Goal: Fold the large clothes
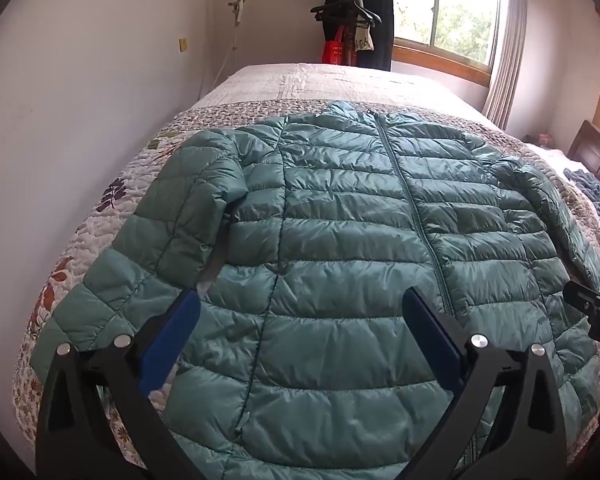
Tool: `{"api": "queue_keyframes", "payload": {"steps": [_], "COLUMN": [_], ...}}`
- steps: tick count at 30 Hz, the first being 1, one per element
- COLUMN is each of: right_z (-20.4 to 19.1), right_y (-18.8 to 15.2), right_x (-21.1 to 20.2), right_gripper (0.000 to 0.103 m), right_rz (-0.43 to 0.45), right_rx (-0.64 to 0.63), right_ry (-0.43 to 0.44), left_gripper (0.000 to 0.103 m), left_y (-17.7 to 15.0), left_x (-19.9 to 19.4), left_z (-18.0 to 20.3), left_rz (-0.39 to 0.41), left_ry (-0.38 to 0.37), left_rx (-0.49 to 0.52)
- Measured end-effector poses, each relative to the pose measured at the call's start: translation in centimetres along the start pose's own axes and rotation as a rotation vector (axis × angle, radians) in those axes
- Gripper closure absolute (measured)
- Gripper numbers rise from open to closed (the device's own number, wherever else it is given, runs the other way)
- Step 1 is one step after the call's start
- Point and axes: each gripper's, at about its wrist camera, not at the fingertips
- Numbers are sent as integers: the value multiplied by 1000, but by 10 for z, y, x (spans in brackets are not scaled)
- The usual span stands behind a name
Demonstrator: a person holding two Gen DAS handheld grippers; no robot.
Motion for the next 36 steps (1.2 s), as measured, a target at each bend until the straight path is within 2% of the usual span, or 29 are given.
{"api": "queue_keyframes", "payload": {"steps": [36], "right_z": [1], "right_y": [1], "right_x": [3], "right_gripper": [4], "right_rz": [1], "right_rx": [-1], "right_ry": [-5], "left_gripper": [3], "left_y": [0], "left_x": [0], "left_z": [1], "left_rz": [3], "left_ry": [10], "left_rx": [13]}}
Point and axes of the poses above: each gripper's, at about its wrist camera, not at the fingertips, and x roughly the way its jaws point, z to its right, y to its top, and after that the axes turned 5 degrees about z, right-handed
